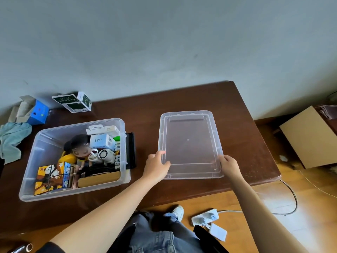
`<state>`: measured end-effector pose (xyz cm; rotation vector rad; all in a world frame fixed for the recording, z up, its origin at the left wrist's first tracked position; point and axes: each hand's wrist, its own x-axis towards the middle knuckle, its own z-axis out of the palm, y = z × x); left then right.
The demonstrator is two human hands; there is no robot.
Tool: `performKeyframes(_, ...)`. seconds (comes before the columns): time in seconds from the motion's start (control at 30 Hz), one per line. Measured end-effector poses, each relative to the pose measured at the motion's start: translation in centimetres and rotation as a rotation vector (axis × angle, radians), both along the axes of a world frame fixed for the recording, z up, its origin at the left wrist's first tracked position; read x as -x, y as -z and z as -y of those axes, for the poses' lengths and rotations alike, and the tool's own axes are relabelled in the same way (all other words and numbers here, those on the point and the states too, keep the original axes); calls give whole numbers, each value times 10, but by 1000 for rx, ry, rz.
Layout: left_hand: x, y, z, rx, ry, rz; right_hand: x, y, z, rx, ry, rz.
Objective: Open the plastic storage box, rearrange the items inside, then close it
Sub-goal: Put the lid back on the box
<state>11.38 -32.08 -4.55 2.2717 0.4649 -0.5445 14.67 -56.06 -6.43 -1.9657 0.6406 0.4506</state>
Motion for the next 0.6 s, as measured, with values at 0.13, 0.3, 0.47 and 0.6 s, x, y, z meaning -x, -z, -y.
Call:
performKeyframes(0.13, -3, -24, -3, 18, 195, 132, -11, -39, -8, -195, 144, 127)
performKeyframes(0.3, -10, -48, -9, -230, 453, 344, -31, -95, -27, -328, 149, 263)
performKeyframes(0.47, -25, -83, -19, -204, 145, 854, -44, -149, -53, -599, -5, 393)
performKeyframes(0.6, -27, -108, -38, 77, -37, 959, -59, -166, -77, -711, -76, 444)
